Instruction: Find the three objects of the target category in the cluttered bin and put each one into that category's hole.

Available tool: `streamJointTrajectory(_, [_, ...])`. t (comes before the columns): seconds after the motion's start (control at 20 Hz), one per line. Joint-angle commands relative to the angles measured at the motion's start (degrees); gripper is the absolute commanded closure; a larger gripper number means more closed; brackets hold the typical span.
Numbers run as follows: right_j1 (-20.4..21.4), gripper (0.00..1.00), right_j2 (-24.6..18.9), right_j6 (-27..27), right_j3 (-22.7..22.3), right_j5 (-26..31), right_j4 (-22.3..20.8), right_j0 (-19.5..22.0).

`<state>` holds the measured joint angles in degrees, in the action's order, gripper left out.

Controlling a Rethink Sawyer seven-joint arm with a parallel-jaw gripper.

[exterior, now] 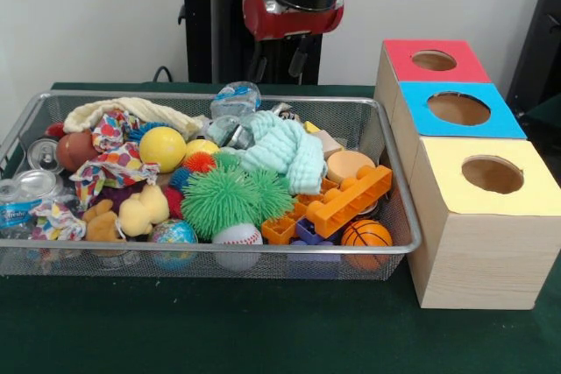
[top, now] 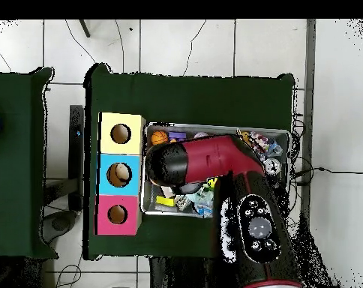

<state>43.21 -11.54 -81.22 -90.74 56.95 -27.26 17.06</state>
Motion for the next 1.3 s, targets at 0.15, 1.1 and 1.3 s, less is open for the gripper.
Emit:
streamJointTrajectory(0.15, [-6.89,0.0,12.64,-27.24,4.13,-3.22,-7.77,-8.06])
streamJointTrajectory(1.1, [-14.21,0.0,20.37,-37.04,7.71,-8.65,-7.9,-15.0])
streamJointTrajectory(1.3, [-13.93,0.0,20.2,-37.02,7.18,-8.8,-5.81,-15.32])
